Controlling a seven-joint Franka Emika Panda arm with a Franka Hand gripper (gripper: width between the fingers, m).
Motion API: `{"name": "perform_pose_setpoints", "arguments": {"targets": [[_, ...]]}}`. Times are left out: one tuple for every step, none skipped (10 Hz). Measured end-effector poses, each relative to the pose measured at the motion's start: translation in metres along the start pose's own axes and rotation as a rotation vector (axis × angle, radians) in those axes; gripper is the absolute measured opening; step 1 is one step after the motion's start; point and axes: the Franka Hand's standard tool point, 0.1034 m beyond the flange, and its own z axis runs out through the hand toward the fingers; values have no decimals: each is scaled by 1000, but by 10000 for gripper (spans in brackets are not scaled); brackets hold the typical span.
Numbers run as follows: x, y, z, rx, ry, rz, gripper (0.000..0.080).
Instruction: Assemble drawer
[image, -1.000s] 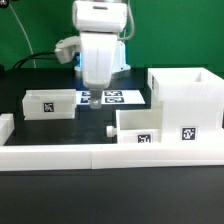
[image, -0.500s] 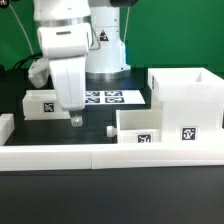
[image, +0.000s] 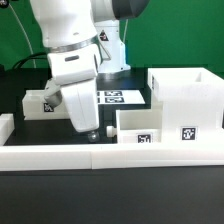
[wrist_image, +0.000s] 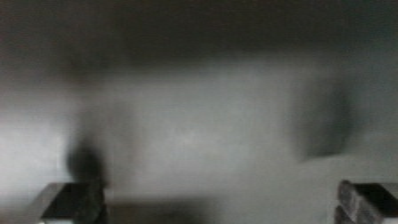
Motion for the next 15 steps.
{"name": "perform_pose_setpoints", "arguments": {"targets": [[8,1,2,2,3,7,648],[14,1,3,4,6,15,648],[22,2,3,4,8,38,648],[26,4,3,-1,3,75,648],[27,4,4,-2,-4,98,648],[28,4,4,-1,-7,135,648],[29,4,4,0,-13,160,648],[29,4,4,1,-14,167,648],[29,4,4,1,-14,168,648],[28,4,4,1,-14,169,648],[28,4,4,1,-14,170,648],[26,4,4,0,-14,142,648],[20,6,1,-3,-13,71,648],[19,10,-2,-9,-14,39,648],[21,18,-6,-14,-14,16,648]]}}
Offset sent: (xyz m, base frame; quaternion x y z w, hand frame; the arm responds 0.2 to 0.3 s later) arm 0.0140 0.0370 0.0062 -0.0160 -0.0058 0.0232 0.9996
